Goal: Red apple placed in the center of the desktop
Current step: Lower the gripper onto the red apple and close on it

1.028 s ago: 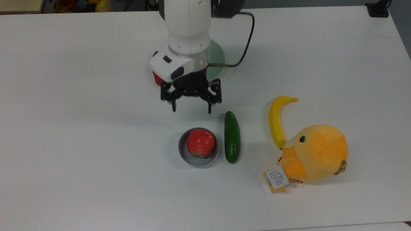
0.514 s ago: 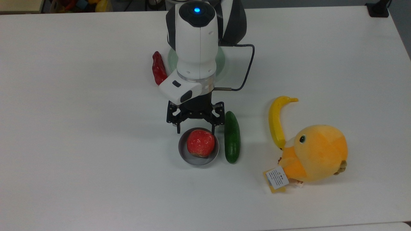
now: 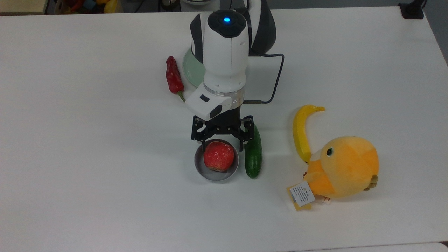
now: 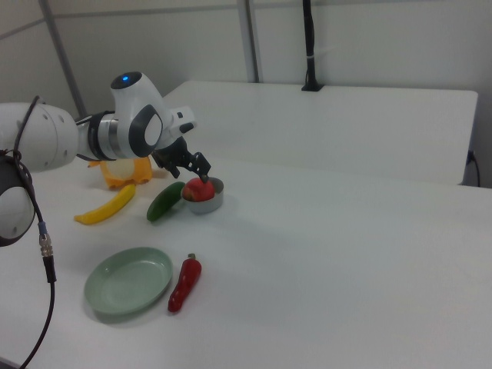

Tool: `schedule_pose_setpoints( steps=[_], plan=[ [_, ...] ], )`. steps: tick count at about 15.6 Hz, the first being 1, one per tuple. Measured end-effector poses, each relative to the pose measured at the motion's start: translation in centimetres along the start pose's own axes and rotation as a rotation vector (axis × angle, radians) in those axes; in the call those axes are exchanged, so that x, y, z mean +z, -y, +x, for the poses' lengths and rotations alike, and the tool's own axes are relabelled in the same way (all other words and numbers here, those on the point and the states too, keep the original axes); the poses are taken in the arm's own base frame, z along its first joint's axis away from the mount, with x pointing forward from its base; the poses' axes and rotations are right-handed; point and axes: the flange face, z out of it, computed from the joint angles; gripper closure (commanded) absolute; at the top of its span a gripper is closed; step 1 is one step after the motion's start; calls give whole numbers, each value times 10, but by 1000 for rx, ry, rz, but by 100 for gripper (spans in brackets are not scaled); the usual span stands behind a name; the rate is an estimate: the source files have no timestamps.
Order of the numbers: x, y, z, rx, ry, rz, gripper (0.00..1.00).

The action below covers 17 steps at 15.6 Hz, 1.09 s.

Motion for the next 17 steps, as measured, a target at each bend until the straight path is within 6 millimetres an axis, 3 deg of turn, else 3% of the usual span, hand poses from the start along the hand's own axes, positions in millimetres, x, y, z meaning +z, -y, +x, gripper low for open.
schedule_pose_setpoints(
  steps=[17],
  plan=[
    [27,-2,-8,-29,25,-27,0]
  ],
)
